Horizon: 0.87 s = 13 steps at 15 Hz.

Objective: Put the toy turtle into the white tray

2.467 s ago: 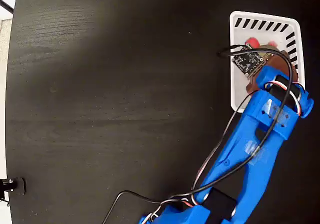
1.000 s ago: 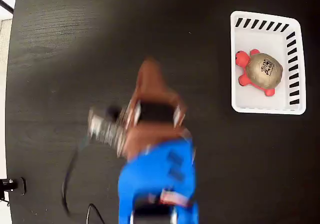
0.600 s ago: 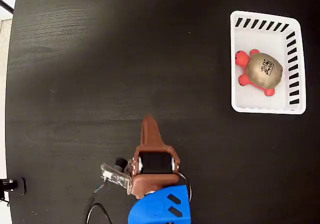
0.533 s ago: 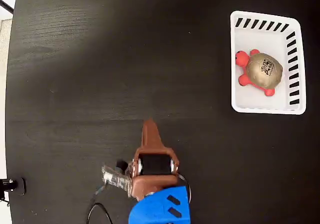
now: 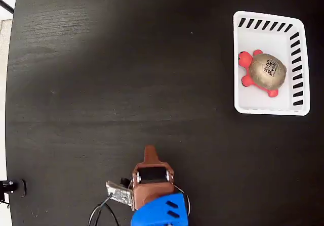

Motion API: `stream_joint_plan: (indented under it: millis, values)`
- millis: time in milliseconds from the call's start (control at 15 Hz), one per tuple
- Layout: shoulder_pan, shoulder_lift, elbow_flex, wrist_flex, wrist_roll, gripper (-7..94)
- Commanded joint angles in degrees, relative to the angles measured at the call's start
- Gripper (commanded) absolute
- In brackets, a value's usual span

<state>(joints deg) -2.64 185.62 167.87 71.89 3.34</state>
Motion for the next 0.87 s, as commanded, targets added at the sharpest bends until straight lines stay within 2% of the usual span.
stream_joint_plan:
  millis: [0, 800]
  values:
    - [0.4, 0.6, -0.4, 1.1, 0.6, 0]
    - [0.2, 0.6, -0.4, 1.1, 0.1, 0]
